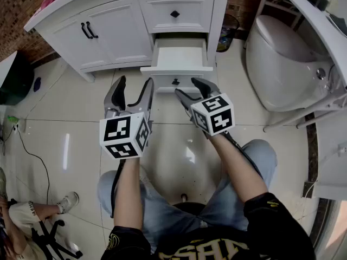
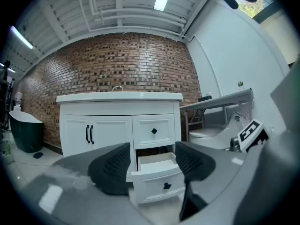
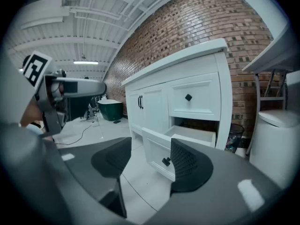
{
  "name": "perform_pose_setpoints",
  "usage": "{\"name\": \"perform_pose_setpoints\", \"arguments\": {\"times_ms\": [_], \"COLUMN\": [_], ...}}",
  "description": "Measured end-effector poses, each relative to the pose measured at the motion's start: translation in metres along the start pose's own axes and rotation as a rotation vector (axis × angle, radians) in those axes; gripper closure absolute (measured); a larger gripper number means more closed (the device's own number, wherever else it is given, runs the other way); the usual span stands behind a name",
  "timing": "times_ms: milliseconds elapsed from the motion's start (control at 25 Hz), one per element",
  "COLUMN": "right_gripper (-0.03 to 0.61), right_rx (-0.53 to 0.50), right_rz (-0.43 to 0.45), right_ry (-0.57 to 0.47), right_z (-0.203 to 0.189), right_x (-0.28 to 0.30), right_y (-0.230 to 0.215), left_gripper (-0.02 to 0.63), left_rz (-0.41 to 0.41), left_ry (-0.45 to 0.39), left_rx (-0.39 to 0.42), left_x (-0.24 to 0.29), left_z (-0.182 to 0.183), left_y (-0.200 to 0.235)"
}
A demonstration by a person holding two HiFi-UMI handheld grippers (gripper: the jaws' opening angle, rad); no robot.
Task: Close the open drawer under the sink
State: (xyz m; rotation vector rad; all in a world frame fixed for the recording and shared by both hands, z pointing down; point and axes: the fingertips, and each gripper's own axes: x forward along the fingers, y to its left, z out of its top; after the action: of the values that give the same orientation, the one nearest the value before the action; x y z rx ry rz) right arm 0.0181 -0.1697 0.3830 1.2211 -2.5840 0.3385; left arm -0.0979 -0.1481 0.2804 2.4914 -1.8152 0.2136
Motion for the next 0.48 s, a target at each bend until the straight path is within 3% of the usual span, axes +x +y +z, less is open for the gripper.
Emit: {"name": "perform_pose_setpoints", "arguments": {"times_ms": [480], "right_gripper": [0.422], "right_rx": [-0.047], "right_rz": [0.032], "right_ry": [0.238], "right_z": [-0.084], "right_x": [0.125], "right_y": [-0.045], "left_gripper": [0.312], "left_rz": [-0.056], "left_ry": [0.002], "left_rx": [0.006], "left_x": [0.088], "left_z": [-0.004], "left_y": [0.032]}}
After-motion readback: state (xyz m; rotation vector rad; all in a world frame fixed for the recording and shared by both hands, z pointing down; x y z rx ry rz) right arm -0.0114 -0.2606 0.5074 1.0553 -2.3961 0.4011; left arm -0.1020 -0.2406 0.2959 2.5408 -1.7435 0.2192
